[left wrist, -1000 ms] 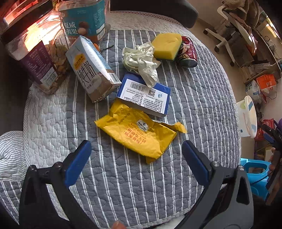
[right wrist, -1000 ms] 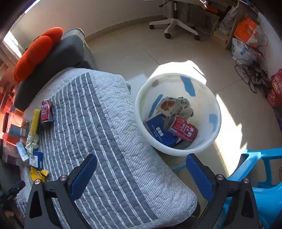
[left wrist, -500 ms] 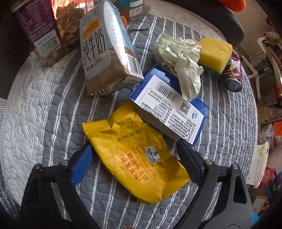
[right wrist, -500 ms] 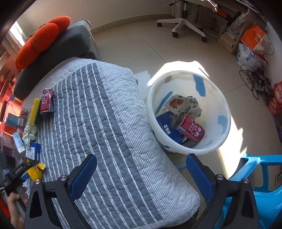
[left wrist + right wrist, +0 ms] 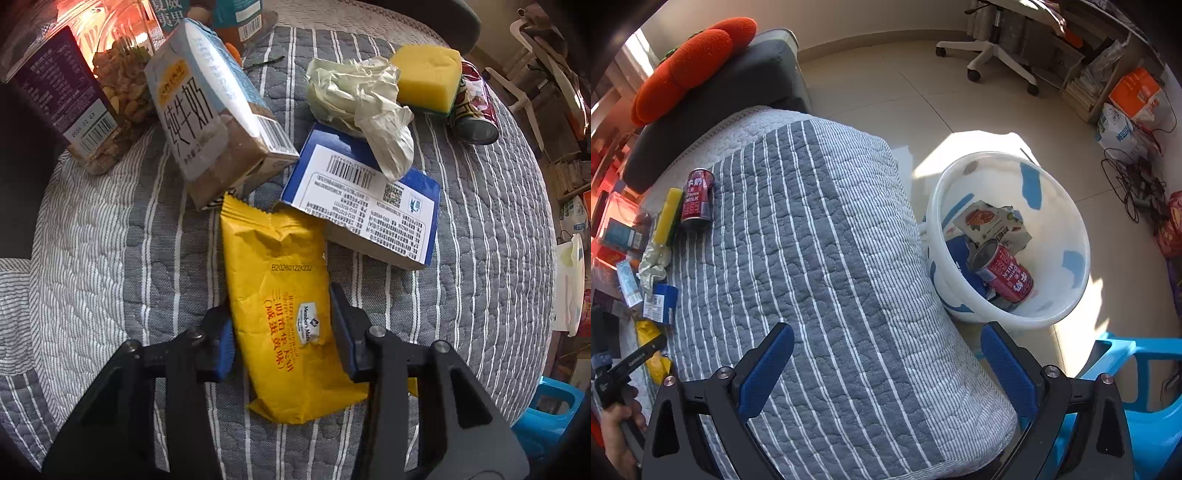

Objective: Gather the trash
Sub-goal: 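Grasp the yellow snack wrapper with the left gripper and lift it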

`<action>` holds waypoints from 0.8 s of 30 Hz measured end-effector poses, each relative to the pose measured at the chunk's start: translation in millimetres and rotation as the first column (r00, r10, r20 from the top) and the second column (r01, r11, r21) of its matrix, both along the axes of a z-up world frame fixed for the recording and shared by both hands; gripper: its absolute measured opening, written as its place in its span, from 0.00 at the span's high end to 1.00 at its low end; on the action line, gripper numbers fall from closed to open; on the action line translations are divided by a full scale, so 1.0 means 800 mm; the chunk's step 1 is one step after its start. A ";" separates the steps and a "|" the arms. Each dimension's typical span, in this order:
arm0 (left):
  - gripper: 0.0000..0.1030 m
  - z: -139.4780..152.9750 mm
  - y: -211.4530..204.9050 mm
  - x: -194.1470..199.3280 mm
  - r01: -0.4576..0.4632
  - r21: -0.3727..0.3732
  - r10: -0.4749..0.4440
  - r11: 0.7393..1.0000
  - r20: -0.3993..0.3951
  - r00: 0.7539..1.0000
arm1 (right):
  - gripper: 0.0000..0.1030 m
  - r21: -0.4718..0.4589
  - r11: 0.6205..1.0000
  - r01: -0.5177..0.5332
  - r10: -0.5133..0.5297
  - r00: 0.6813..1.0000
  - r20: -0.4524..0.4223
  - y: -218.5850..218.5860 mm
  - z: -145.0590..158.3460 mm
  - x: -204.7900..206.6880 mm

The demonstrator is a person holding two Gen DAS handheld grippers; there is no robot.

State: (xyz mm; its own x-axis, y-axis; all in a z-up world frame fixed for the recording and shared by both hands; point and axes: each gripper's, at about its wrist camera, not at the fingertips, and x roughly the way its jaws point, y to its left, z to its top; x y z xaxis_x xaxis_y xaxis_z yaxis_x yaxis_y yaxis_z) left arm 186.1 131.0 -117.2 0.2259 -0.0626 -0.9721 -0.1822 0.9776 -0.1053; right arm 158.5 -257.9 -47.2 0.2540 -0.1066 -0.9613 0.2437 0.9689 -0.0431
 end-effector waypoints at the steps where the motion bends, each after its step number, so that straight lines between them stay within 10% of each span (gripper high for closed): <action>1: 0.82 0.002 0.008 -0.002 0.008 -0.017 -0.008 1.000 -0.001 1.000 | 0.01 0.001 1.000 -0.006 0.006 1.000 0.000 0.004 0.000 0.001; 15: 0.93 0.107 0.084 -0.044 0.079 -0.048 -0.071 0.996 0.157 0.985 | 0.01 0.035 0.986 -0.165 0.165 0.986 -0.001 0.135 -0.021 0.028; 24: 0.93 0.089 0.102 -0.032 0.100 0.022 -0.103 0.995 0.162 0.981 | 0.01 0.068 0.888 -0.455 0.456 0.890 -0.012 0.283 -0.065 0.063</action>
